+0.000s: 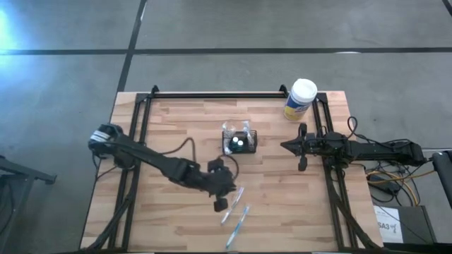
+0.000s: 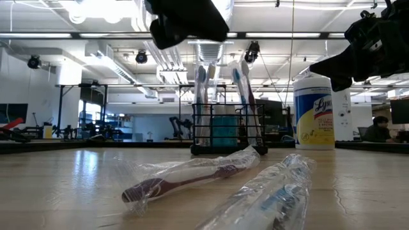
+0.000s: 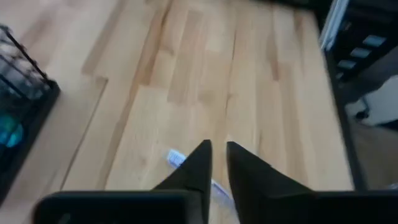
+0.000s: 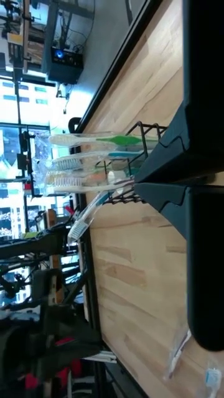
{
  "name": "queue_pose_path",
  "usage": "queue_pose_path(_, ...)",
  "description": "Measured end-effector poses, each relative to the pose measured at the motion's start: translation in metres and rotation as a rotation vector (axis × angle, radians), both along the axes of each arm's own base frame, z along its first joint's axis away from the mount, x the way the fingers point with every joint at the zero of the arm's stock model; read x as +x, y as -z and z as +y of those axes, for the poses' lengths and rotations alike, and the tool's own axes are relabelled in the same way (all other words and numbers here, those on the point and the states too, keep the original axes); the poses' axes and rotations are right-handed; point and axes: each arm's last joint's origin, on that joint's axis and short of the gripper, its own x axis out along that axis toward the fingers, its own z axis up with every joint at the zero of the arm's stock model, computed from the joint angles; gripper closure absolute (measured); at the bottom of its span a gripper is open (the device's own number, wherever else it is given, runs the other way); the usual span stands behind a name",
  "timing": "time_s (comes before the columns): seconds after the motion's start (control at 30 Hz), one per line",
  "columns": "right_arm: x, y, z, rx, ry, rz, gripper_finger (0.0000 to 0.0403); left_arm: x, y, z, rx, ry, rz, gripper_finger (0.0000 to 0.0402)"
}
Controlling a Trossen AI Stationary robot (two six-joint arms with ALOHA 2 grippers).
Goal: Pick & Place toothbrushing station
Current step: Put the violet toothbrush into the black wire organizer
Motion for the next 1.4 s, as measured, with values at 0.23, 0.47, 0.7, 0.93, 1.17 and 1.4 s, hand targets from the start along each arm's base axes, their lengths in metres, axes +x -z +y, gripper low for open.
queue_pose_path(0.23, 0.000, 0.002, 0.000, -0.021, -0.003, 0.028, 0.0394, 0.026, 0.018, -0.011, -0.084, -0.047, 0.165, 0.0254)
queue_pose_path(0.47, 0.000, 0.002, 0.000, -0.046, -0.006, 0.031, 0.0394, 0.046, 0.036, -0.022, -0.120, -0.153, 0.394, 0.0188)
queue_pose_path(0.7, 0.000, 0.002, 0.000, -0.055, -0.006, 0.032, 0.0394, 0.073, 0.045, -0.035, -0.211, -0.100, 0.441, 0.0127)
queue_pose_path(0.93, 0.000, 0.002, 0.000, -0.055, -0.011, 0.032, 0.0394, 0.084, 0.066, -0.034, -0.205, -0.161, 0.540, 0.0113)
queue_pose_path(1.17, 0.000, 0.004, 0.001, -0.046, -0.042, 0.043, 0.0394, 0.089, 0.082, -0.028, -0.208, -0.205, 0.585, 0.0115)
queue_pose_path(1.4, 0.000, 0.004, 0.002, -0.038, -0.059, 0.047, 0.0394, 0.093, 0.095, -0.022, -0.184, -0.206, 0.610, 0.0115)
